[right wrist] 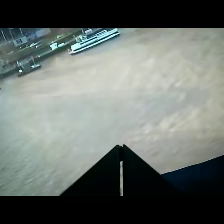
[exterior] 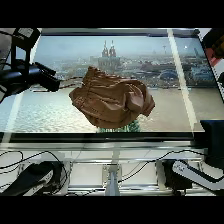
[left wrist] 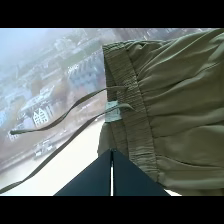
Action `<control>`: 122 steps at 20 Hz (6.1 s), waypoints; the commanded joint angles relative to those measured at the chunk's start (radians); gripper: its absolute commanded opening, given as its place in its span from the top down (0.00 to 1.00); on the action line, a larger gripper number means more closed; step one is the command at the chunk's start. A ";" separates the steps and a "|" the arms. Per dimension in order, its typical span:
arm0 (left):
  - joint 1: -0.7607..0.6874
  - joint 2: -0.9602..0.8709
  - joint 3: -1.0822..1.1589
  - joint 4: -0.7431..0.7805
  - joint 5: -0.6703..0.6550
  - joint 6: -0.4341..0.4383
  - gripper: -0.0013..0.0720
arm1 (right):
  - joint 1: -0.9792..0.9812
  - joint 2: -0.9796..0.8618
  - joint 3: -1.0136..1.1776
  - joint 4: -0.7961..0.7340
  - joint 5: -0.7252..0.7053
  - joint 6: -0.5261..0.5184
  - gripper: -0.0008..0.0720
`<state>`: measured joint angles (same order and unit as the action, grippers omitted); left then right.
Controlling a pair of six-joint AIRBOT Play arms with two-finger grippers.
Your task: Fold the clothes and pants, and hang the long-sleeved shirts on hangers.
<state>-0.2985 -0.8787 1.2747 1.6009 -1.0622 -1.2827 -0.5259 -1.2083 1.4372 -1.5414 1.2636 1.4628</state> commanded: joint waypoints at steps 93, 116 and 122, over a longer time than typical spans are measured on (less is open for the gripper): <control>-0.214 -0.296 -0.180 -0.847 0.797 0.034 0.94 | 0.001 0.004 0.001 0.728 -0.027 -0.183 0.96; -0.893 -0.998 0.571 -0.605 0.692 0.035 0.94 | -0.117 0.261 0.000 0.521 -0.201 -0.200 0.96; -0.967 -1.037 0.571 -0.426 0.692 0.035 0.44 | -0.117 0.261 0.000 0.513 -0.202 -0.200 0.96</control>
<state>-1.2343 -1.9018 1.8446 1.0622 -0.3744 -1.2484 -0.6426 -0.9478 1.4372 -1.0210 1.0622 1.2617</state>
